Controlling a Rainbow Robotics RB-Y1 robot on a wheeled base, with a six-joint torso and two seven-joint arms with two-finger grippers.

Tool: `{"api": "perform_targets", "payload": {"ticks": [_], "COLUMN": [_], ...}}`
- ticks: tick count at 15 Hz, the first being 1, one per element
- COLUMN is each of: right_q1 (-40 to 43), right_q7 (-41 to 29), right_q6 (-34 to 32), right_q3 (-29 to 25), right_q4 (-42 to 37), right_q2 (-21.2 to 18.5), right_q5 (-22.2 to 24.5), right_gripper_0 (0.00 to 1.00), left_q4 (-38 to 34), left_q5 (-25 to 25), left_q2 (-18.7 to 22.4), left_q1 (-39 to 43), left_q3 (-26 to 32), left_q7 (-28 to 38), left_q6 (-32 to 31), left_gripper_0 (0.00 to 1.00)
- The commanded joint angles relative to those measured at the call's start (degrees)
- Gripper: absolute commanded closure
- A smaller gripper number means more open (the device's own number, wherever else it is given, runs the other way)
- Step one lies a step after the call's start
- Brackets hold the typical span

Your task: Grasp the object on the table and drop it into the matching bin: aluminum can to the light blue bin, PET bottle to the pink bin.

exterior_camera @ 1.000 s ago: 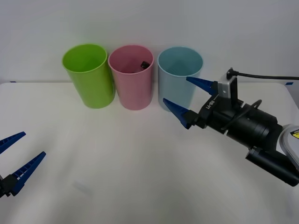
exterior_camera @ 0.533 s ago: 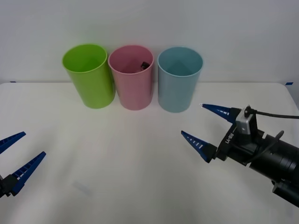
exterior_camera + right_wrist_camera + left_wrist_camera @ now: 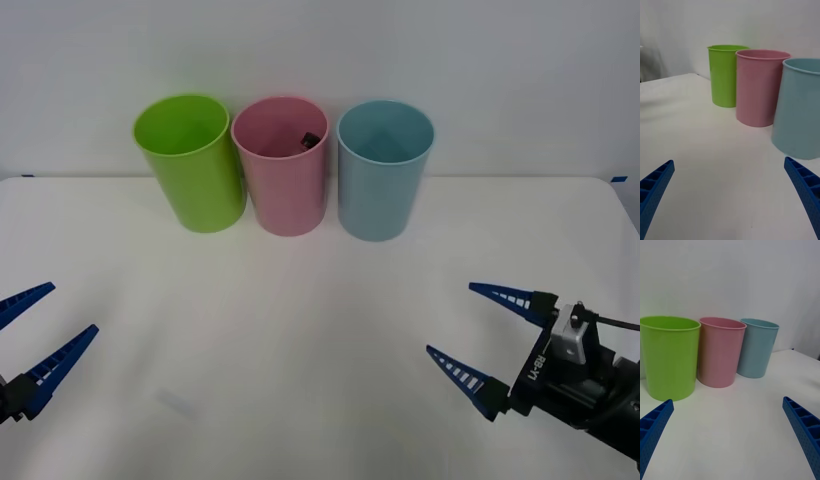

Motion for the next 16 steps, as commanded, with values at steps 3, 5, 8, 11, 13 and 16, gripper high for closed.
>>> {"api": "perform_targets", "payload": {"ticks": [3,5,8,11,13,16], "right_q1": [5.7,7.0,8.7,10.0,10.3,10.3], "right_q7": [0.6,0.7,0.7,0.6,0.4,0.4], "right_q6": [-4.2,-4.2,-4.2,-4.0,-4.0,-4.0], "right_q3": [-5.8,-7.1,-8.4,-8.8,-8.8,-8.8], "right_q4": [0.0,0.0,0.0,0.0,0.0,0.0], "right_q2": [2.0,2.0,2.0,2.0,2.0,2.0], "right_q5": [-0.4,-0.6,-0.7,-0.7,-0.4,-0.4], "right_gripper_0": [0.00,0.00,0.00,0.00,0.00,0.00], "left_q4": [0.0,0.0,0.0,0.0,0.0,0.0], "left_q5": [0.0,0.0,0.0,0.0,0.0,0.0], "left_q2": [0.0,0.0,0.0,0.0,0.0,0.0], "left_q1": [0.0,0.0,0.0,0.0,0.0,0.0], "left_q3": [0.0,0.0,0.0,0.0,0.0,0.0], "left_q7": [0.0,0.0,0.0,0.0,0.0,0.0], "left_q6": [0.0,0.0,0.0,0.0,0.0,0.0], "left_gripper_0": [0.00,0.00,0.00,0.00,0.00,0.00]}}
